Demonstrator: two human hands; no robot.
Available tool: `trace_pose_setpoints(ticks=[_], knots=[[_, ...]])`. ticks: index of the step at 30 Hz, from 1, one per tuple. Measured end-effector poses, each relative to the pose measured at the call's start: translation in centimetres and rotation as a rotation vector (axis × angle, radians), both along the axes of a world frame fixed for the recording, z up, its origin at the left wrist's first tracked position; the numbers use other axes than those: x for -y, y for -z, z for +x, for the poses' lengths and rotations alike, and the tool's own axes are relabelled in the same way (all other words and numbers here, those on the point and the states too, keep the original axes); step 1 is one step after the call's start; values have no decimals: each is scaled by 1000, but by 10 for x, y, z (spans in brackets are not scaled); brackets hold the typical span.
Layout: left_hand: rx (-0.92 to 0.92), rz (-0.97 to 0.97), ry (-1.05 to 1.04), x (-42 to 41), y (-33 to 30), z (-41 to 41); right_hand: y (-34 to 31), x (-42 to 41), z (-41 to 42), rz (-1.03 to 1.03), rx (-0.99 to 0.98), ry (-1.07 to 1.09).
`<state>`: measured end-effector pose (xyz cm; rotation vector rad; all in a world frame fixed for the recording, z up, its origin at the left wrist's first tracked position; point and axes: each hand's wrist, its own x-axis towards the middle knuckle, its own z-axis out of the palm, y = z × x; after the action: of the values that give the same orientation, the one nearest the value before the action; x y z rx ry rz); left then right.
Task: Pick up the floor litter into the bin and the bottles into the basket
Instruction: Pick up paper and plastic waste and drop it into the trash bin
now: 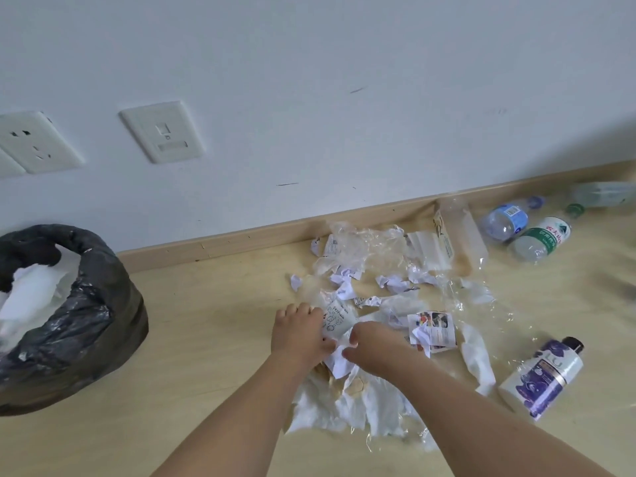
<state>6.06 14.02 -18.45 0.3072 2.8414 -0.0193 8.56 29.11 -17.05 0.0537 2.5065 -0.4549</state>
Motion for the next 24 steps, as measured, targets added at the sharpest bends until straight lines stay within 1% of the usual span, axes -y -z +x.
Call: trace_pose_setpoints(ticks=[5,7,9,14,17,21,24], knots=[[-14,-50,20,1,2,2,19,6,0,108,-14,-59],[-16,-29,-5,6,-1,2,21,6,2,126,-23,-57],[-1,86,-93,13,-3,0,20,6,2,128,-30,-49],[122,479,-352,26,-20,-1,15,5,-1,92,15,-1],[220,696,-441,38,-33,-2,5,2,-2,89,3,10],[251,827,-477,61,-62,0,-11,-5,-5,85,-78,55],[225,845,-465,75,-90,5,-27,-7,-4,105,-138,58]])
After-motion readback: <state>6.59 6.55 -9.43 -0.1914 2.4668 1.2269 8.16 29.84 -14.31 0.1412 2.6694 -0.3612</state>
